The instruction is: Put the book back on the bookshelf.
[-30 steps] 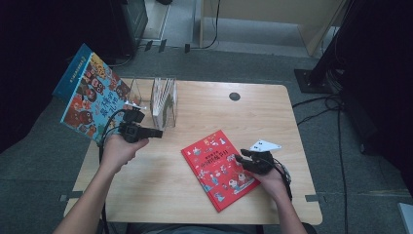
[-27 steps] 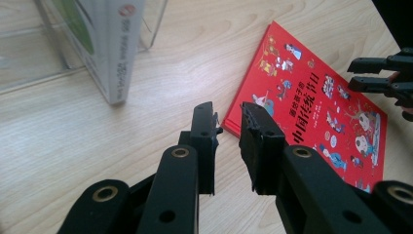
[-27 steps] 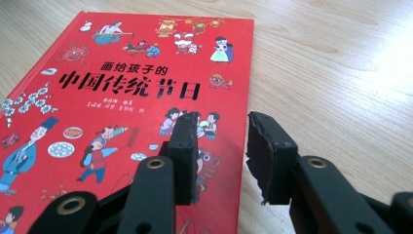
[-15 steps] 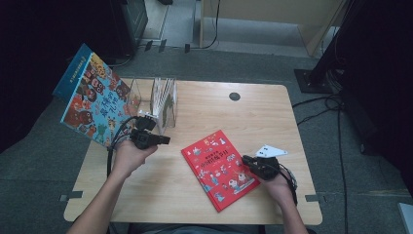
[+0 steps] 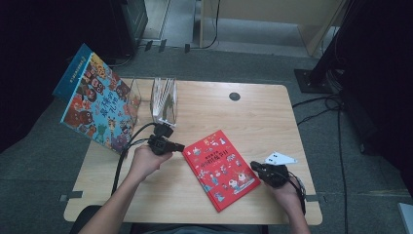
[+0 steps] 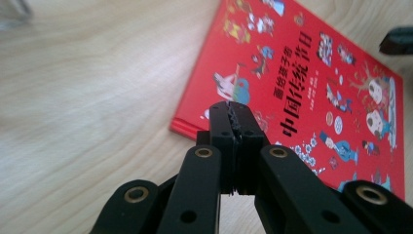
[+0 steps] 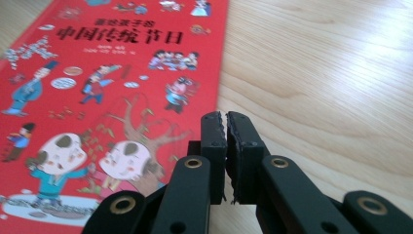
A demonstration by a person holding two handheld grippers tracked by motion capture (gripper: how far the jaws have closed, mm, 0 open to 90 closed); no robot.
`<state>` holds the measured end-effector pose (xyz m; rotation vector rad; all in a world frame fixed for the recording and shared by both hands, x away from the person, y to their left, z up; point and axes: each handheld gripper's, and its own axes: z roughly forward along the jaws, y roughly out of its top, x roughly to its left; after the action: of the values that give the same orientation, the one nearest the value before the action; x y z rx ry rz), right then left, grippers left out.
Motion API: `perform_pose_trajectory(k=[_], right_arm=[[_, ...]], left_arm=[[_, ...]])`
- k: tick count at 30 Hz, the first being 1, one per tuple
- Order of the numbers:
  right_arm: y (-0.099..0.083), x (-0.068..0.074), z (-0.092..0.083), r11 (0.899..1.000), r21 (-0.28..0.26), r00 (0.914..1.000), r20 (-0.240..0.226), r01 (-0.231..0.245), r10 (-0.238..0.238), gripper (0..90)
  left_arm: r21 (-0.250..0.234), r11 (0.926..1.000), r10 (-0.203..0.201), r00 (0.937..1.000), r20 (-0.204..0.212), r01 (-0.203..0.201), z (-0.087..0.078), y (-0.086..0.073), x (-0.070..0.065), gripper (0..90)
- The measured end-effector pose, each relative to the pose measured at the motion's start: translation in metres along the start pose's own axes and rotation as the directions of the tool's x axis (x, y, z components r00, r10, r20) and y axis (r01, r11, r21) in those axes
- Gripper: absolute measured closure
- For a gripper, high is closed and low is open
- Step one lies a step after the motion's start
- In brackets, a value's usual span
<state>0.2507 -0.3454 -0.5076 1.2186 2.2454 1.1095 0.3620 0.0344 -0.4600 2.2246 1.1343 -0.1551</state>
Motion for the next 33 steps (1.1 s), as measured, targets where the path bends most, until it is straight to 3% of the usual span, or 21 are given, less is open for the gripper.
perform_pose_trajectory(k=[7,14,16,21,26,33], right_arm=[[-0.005,-0.005,0.001,1.0,0.016,0.9997,0.017,-0.017,0.017,85.6],[-0.004,-0.002,0.013,0.998,0.06,1.0,0.009,-0.001,0.0,88.5],[-0.003,-0.001,0.014,0.998,0.059,0.9999,-0.004,-0.012,0.012,89.3],[0.003,0.007,0.024,0.998,0.053,0.9986,-0.05,0.022,-0.019,87.7],[0.011,0.012,0.034,0.998,0.055,0.9966,-0.075,0.039,-0.035,87.6],[0.017,0.018,0.043,0.998,0.049,0.9951,-0.092,0.041,-0.036,86.6]], left_arm=[[0.016,0.9999,0.002,1.0,0.0,-0.002,0.013,0.001,0.001,90.0],[0.002,0.9989,-0.047,0.9989,0.003,0.047,0.013,-0.005,0.009,90.0],[0.003,0.9983,-0.058,0.9983,-0.006,0.058,0.013,-0.01,0.012,90.0],[-0.008,0.9967,-0.08,0.9967,-0.014,0.08,0.01,-0.021,0.015,90.0],[-0.009,0.9963,-0.085,0.9963,-0.011,0.085,0.009,-0.031,0.011,90.0],[0.011,0.9971,-0.076,0.9971,0.004,0.076,0.02,-0.044,-0.001,89.9]])
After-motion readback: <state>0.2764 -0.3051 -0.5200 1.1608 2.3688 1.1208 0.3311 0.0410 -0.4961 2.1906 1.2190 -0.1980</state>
